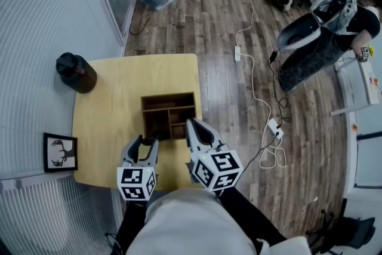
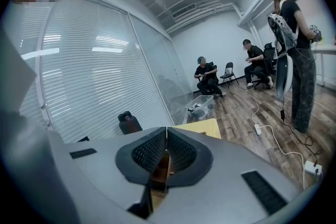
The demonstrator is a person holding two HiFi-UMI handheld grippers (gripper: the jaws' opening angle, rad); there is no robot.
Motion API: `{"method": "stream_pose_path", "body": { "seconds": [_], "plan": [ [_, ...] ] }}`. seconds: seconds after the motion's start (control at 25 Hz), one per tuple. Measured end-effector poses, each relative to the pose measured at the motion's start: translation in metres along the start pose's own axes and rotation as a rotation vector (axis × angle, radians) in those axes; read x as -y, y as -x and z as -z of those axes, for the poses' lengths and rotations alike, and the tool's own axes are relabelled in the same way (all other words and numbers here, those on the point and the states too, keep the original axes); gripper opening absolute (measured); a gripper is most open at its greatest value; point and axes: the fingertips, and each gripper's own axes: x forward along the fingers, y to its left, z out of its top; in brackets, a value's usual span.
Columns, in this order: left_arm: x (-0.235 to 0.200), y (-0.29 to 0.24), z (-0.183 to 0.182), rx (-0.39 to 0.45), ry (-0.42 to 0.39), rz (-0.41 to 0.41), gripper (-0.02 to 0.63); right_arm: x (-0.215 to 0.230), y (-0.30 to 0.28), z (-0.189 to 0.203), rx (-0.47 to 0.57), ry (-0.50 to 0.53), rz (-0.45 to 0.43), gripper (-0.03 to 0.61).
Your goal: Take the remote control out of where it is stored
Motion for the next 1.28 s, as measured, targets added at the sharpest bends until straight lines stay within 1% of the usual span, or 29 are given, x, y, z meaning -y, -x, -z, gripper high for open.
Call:
{"method": "stream_pose_path", "body": {
  "seconds": [0.32,0.92,1.28],
  "plan": [
    [-0.0023,0.0035,-0.0002,0.007,0.012,0.006,0.212,-0.002,-0.0001,0.0011,0.002,0.001,0.003,0.006],
    [0.004,0.0036,-0.0055,0.006,-0.007,0.014,0.212,-0.0008,0.0,0.0014,-0.006,0.007,-0.003,0.006],
    [0.0051,0.0061,-0.0088,0.008,-0.001,0.013,0.212,0.0,-0.0003,0.0003,-0.006,0.001,-0.005,0.006]
  ]
}}
